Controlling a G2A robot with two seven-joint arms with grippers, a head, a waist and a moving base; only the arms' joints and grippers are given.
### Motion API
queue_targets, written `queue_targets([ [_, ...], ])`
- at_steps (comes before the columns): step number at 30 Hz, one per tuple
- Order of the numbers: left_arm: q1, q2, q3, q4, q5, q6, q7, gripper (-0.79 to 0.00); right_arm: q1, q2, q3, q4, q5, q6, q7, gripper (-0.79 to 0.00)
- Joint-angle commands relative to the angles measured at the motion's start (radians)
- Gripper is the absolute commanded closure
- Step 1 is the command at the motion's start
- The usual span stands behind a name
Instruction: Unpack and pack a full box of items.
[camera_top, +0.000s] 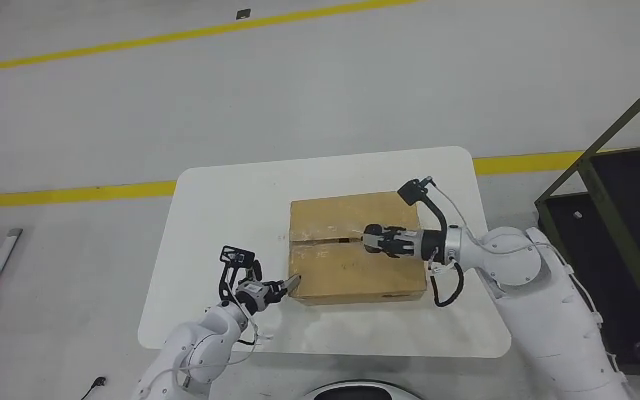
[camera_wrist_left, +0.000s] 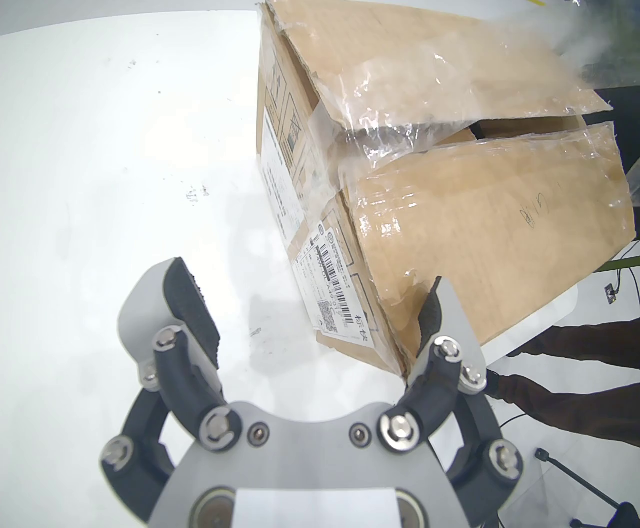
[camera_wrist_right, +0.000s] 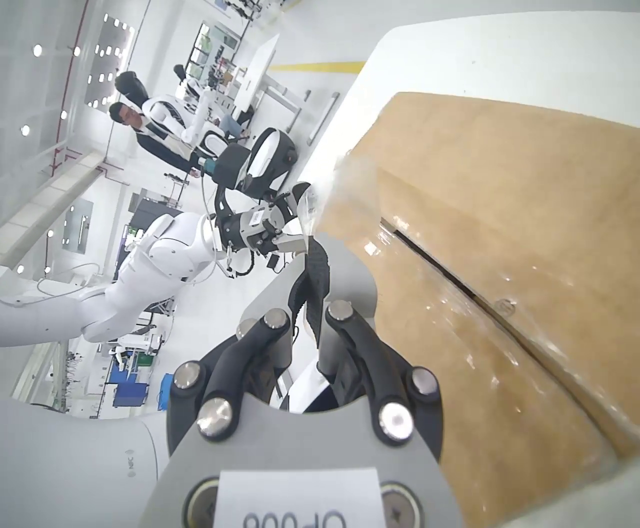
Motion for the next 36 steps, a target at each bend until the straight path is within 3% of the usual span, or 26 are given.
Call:
queue_targets([
  [1,0.001,0.0,0.0,-0.002,0.0,0.0,-0.001,-0.785,-0.006,0.004,0.006,0.001,-0.012,0.006,0.017,0.0],
  [25,0.01,0.002,0.005,-0.022,0.001,0.001,0.002,-0.785,-0.028,0.017,0.05,-0.018,-0.02,0.002,0.003,0.0],
  [36,0.01,0.002,0.005,-0.022,0.001,0.001,0.002,-0.785,0.008,0.017,0.05,-0.001,0.183,0.209,0.088,0.0],
])
